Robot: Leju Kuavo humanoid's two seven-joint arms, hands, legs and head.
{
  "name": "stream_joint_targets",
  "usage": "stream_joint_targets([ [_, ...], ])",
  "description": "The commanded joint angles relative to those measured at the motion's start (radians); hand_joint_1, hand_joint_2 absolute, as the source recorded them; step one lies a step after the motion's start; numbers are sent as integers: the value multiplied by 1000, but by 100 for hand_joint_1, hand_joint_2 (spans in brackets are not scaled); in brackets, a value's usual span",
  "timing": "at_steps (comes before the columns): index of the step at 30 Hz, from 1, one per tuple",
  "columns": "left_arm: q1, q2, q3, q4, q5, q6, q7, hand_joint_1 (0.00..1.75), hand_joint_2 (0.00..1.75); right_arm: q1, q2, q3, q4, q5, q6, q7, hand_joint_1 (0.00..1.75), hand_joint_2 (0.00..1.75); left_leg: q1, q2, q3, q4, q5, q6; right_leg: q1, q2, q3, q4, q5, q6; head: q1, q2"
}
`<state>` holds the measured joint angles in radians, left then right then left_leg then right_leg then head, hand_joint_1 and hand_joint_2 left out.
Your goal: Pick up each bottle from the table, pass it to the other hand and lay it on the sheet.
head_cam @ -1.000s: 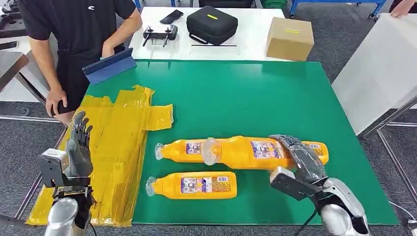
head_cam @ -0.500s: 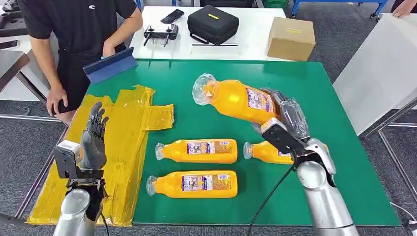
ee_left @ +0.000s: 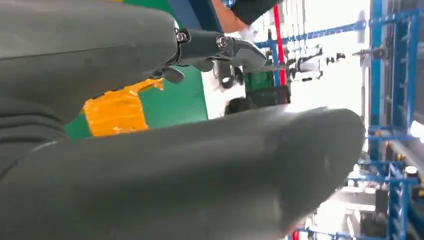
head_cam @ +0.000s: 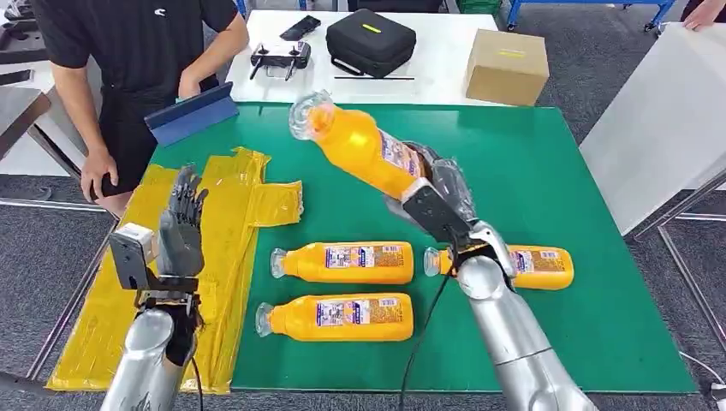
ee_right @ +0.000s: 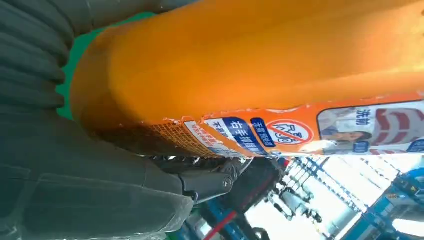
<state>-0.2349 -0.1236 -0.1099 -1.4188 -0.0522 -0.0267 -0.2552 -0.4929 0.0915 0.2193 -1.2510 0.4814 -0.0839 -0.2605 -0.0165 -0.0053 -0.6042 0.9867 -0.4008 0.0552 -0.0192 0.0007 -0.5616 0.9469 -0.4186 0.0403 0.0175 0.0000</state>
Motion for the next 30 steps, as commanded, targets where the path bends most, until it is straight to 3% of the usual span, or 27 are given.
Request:
stream_joint_targets([
  [1, -66, 15, -22, 111, 1, 6, 2, 0, 0, -120, 46, 55, 175, -12, -17, 0, 175, 175, 0, 0, 1, 0, -1, -2, 0, 0, 1, 0, -1, -1, 0, 0],
  [10, -90, 14, -34, 140, -2, 18, 0, 0, 0, -162, 104, 64, 235, -27, -28, 10, 175, 175, 0, 2, 1, 2, -2, -4, 0, 2, 1, 2, -1, -3, 0, 0],
  [21, -132, -11, -44, 162, -41, 88, -4, 0, 0, -394, 258, 110, 660, -14, -68, 42, 175, 175, 0, 4, 1, 1, -1, -4, 0, 3, -1, 3, 0, -2, 0, 0],
  [30, -152, -13, -90, 172, -37, 68, -6, 0, 0, -406, 258, 280, 727, -137, -107, 55, 175, 175, 1, 0, 1, 1, -1, -4, 0, 0, 0, 2, -1, -2, 0, 0],
])
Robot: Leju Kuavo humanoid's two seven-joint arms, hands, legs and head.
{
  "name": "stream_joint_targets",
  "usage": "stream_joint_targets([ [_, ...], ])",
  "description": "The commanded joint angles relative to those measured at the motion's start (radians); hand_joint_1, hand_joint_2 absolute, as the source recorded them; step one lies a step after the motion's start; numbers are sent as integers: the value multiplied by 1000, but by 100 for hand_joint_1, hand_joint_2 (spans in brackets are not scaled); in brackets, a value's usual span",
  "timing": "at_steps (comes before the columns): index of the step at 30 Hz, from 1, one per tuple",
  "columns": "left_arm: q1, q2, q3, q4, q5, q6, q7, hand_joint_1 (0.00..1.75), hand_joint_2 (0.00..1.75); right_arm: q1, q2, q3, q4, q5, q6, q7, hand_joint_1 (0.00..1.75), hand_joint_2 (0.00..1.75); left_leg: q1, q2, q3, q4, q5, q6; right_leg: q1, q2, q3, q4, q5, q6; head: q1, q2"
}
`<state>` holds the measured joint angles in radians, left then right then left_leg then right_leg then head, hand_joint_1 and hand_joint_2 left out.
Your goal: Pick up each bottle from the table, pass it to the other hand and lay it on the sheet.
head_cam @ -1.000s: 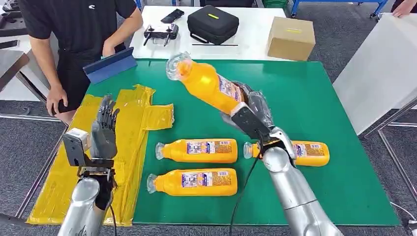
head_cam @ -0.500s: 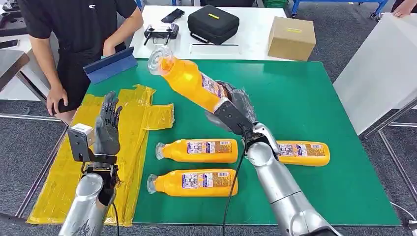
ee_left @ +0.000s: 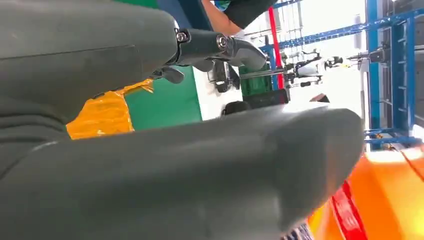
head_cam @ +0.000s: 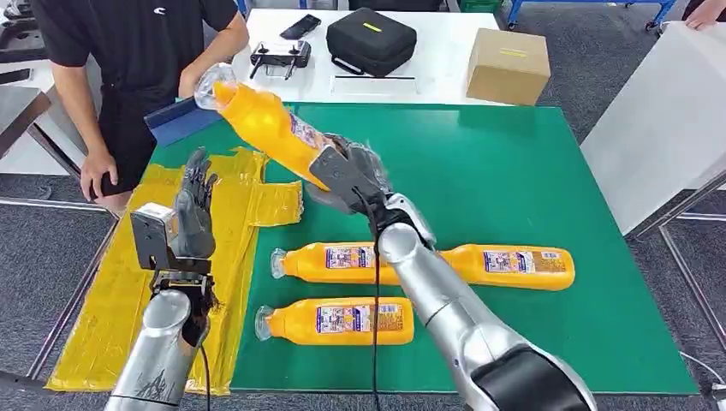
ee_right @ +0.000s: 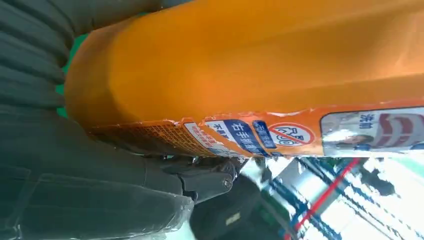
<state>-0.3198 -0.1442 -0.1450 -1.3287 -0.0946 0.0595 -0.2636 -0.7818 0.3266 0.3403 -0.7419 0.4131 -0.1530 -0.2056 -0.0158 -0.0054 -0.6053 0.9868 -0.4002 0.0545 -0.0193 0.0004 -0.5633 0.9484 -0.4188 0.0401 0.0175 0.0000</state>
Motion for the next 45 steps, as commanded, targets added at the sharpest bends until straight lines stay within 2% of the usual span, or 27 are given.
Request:
stream_joint_targets([
  [1, -73, 6, -57, 92, 10, -19, 2, 0, 0, -117, 22, 161, 222, -68, -35, -2, 175, 175, 0, 0, 1, 1, -1, -3, 0, -1, 1, 1, -1, -2, 0, 0],
  [2, -73, 6, -57, 92, 10, -19, 2, 0, 0, -117, 22, 161, 222, -68, -35, -2, 175, 175, 1, -1, 2, 2, -1, -4, 0, -1, 2, 1, -2, -2, 0, 0],
  [3, -80, 5, -60, 103, 16, -18, 1, 0, 175, -114, 22, 164, 224, -66, -36, -6, 175, 175, 0, -1, 1, 1, -1, -4, 0, -1, 1, 1, -1, -2, 0, 0],
  [18, -120, 10, -48, 149, 17, 10, -19, 0, 175, -82, 22, 329, 181, -100, -21, 22, 175, 175, 0, 0, 0, 1, -1, -4, 0, 0, 1, 1, -1, -2, 0, 0],
  [33, -139, -5, -52, 159, 52, -15, -14, 0, 175, -110, 22, 418, 200, -123, -59, 48, 175, 175, 0, -1, -1, 2, -1, -3, 0, -1, -1, 1, -1, -2, 0, 0],
  [45, -139, -5, -52, 159, 52, -15, -14, 0, 175, -110, 22, 418, 200, -123, -59, 48, 175, 175, 1, -1, -1, 2, -1, -4, 0, -1, -1, 1, -2, -2, 0, 0],
])
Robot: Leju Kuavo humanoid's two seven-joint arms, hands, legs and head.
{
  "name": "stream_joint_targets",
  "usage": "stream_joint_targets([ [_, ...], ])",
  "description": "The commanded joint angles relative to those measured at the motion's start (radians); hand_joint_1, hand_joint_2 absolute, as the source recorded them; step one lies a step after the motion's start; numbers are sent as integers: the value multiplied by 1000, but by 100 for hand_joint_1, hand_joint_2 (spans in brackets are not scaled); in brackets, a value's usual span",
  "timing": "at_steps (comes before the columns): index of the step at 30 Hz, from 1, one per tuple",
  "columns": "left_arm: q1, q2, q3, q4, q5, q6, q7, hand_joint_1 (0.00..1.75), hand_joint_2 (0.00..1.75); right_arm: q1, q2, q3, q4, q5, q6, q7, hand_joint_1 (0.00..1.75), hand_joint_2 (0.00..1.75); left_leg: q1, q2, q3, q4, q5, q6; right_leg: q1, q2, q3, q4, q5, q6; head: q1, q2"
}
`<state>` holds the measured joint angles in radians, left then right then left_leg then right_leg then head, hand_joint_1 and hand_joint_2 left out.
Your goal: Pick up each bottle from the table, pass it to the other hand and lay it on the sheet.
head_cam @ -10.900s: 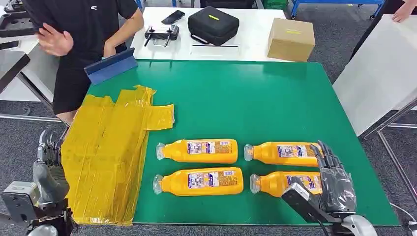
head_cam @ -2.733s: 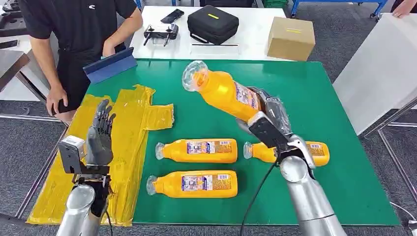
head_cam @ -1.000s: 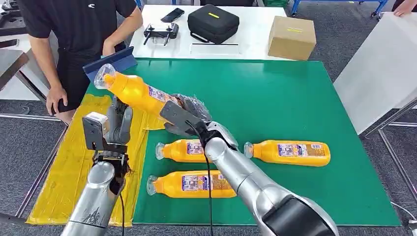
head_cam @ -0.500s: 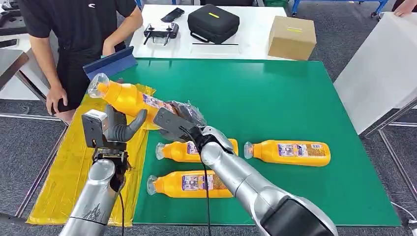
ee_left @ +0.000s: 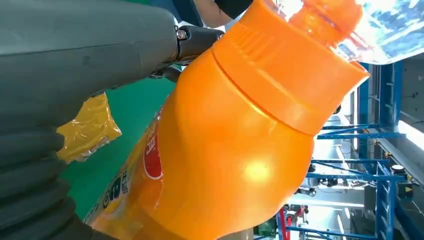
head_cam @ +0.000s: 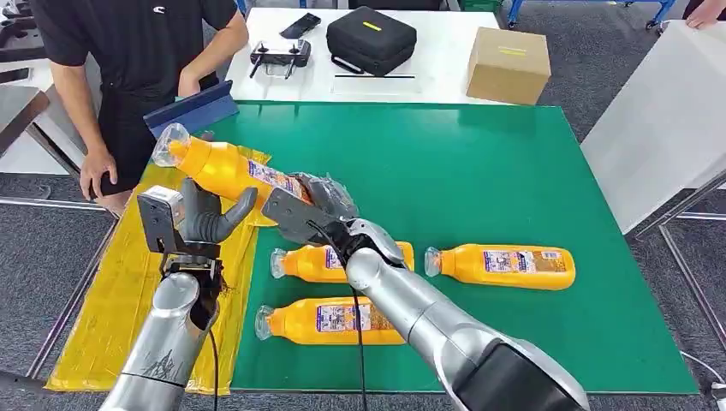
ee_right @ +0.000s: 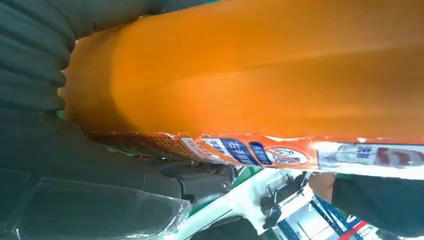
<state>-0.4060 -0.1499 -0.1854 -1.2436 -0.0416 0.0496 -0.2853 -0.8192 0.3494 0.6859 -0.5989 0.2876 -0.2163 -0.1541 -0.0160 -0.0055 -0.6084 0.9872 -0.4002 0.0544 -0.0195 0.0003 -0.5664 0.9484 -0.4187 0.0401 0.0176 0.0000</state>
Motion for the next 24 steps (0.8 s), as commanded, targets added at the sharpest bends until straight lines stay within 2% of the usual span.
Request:
stream_joint_targets([
  [1, -52, 1, -12, 74, -1, -5, 7, 0, 175, -73, 0, 73, 57, 3, 4, -4, 175, 175, 1, -1, 1, 1, -1, -3, 0, -1, 2, 1, -1, -2, 0, 0],
  [6, -49, -3, -14, 73, 36, -42, 17, 0, 175, -84, 0, 120, 66, 28, -35, 10, 175, 175, 1, 0, 5, 3, -4, -7, 1, -1, 6, 3, -4, -4, 0, 0],
  [7, -47, -5, -17, 69, 38, -43, 18, 0, 175, -83, 0, 130, 62, 23, -42, 19, 175, 175, 1, 0, 2, 1, -2, -4, 0, -1, 3, 1, -2, -2, 0, 0],
  [9, -46, -9, -10, 70, 85, -81, 38, 0, 175, -90, 0, 147, 71, 32, -57, 25, 175, 175, 1, 0, 4, 2, -3, -5, 1, -1, 4, 1, -3, -3, 0, 0],
  [16, -57, -18, 1, 80, 301, -220, 117, 0, 175, -100, 0, 210, 79, 21, -69, 45, 175, 175, 1, 0, 2, 2, -2, -4, 1, -1, 3, 1, -2, -3, 0, 0],
  [24, -91, -6, -44, 155, 443, -285, 140, 0, 175, -92, 0, 226, 100, 27, -68, 31, 175, 175, 1, -2, 2, 1, -1, -4, 1, -3, 3, 1, -2, -2, 0, 0],
])
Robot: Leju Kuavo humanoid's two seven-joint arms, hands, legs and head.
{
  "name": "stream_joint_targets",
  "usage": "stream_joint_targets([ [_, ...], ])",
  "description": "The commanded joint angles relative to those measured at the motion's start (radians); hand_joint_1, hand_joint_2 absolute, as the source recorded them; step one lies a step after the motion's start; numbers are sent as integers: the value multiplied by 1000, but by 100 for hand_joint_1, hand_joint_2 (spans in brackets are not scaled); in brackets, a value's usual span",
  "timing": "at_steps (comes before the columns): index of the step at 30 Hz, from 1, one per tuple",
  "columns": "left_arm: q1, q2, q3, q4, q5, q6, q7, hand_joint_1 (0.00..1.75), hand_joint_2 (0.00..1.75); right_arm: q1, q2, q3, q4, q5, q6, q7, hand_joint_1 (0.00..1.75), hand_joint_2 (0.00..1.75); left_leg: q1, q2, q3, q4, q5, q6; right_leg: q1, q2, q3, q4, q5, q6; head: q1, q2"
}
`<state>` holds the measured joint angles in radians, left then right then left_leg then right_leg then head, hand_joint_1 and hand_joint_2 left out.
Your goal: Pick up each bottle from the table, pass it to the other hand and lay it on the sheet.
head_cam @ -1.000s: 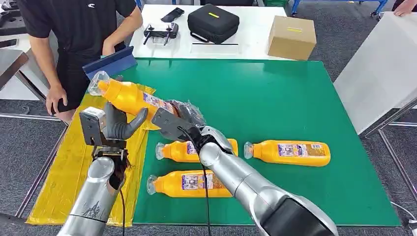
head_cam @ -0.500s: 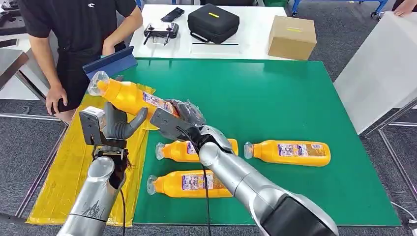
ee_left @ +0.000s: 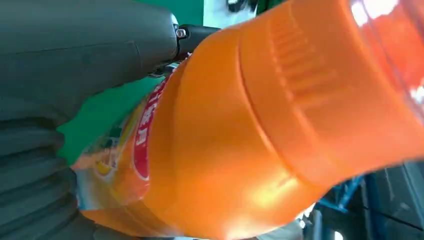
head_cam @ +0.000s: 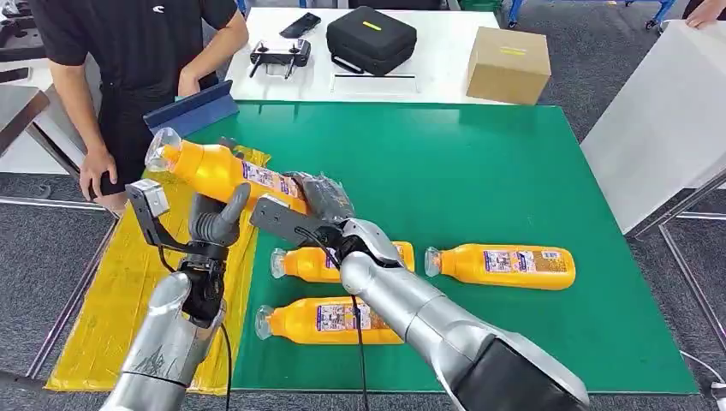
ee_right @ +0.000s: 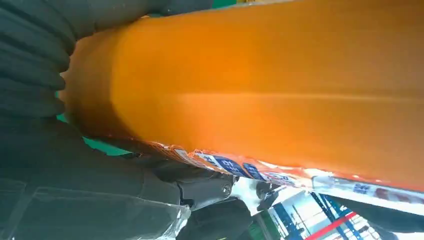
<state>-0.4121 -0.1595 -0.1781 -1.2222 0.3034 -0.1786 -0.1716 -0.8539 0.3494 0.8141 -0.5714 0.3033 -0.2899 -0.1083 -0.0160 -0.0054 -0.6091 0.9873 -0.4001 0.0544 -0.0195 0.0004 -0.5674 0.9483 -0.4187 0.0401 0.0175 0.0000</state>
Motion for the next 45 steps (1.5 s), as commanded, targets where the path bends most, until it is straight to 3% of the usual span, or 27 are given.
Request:
stream_joint_targets([
  [1, -86, 6, -55, 136, 97, -55, 26, 0, 175, -57, 0, 99, 71, 13, 4, -14, 173, 175, 1, -2, 2, 1, -1, -3, 1, -3, 3, 0, -1, -2, 0, 0],
  [3, -87, 4, -58, 143, 149, -94, 38, 2, 175, -56, 0, 97, 71, 14, 9, -14, 175, 175, 1, -2, 2, 1, -1, -4, 1, -2, 3, 1, -2, -2, 0, 0],
  [4, -89, 6, -62, 147, 159, -101, 41, 26, 175, -55, 0, 95, 69, 14, 11, -12, 175, 175, 1, -2, 3, 2, -2, -5, 1, -3, 5, 1, -3, -3, 0, 0],
  [5, -90, 4, -65, 150, 190, -125, 45, 150, 175, -55, 0, 93, 69, 17, 15, -13, 175, 175, 1, -2, 3, 1, -1, -4, 1, -2, 4, 1, -2, -2, 0, 0],
  [6, -92, 6, -69, 153, 195, -124, 46, 169, 175, -55, 0, 90, 69, 20, 17, -11, 173, 175, 1, -2, 4, 2, -2, -5, 1, -3, 5, 1, -3, -3, 0, 0],
  [7, -92, 5, -69, 152, 202, -128, 43, 175, 175, -56, 0, 88, 69, 22, 18, -10, 175, 175, 1, -2, 2, 1, -1, -4, 1, -3, 3, 1, -2, -2, 0, 0],
  [37, -80, 14, -73, 121, 231, -106, 29, 175, 175, -38, 0, 51, 98, 51, 18, -13, 175, 175, 1, -1, 4, 1, -2, -4, 1, -2, 4, 0, -2, -3, 0, 0],
  [38, -75, 15, -69, 113, 232, -103, 28, 175, 175, -39, 0, 38, 96, 47, 10, -18, 63, 175, 1, -1, 2, 0, -1, -3, 1, -1, 3, 0, -1, -2, 0, 0],
  [39, -73, 15, -67, 109, 232, -102, 26, 175, 175, -39, 0, 33, 94, 49, -6, -22, 0, 175, 1, -1, 4, 1, -2, -5, 1, -2, 5, 0, -2, -3, 0, 0],
  [40, -72, 17, -65, 106, 232, -100, 27, 175, 175, -40, 0, 32, 94, 49, -5, -23, 0, 175, 1, -1, 3, 1, -2, -4, 1, -1, 4, 1, -2, -2, 0, 0],
  [41, -68, 19, -62, 99, 232, -98, 23, 175, 175, -39, 0, 19, 91, 42, 5, -27, 0, 0, 1, 0, 2, 1, -1, -3, 1, -1, 2, 0, -1, -2, 0, 0],
  [45, -51, 30, -40, 71, 230, -86, 18, 175, 175, -29, -2, -59, 81, 45, 13, -59, 0, 0, 1, -1, 3, 1, -2, -5, 1, -1, 4, 1, -3, -3, 0, 0],
])
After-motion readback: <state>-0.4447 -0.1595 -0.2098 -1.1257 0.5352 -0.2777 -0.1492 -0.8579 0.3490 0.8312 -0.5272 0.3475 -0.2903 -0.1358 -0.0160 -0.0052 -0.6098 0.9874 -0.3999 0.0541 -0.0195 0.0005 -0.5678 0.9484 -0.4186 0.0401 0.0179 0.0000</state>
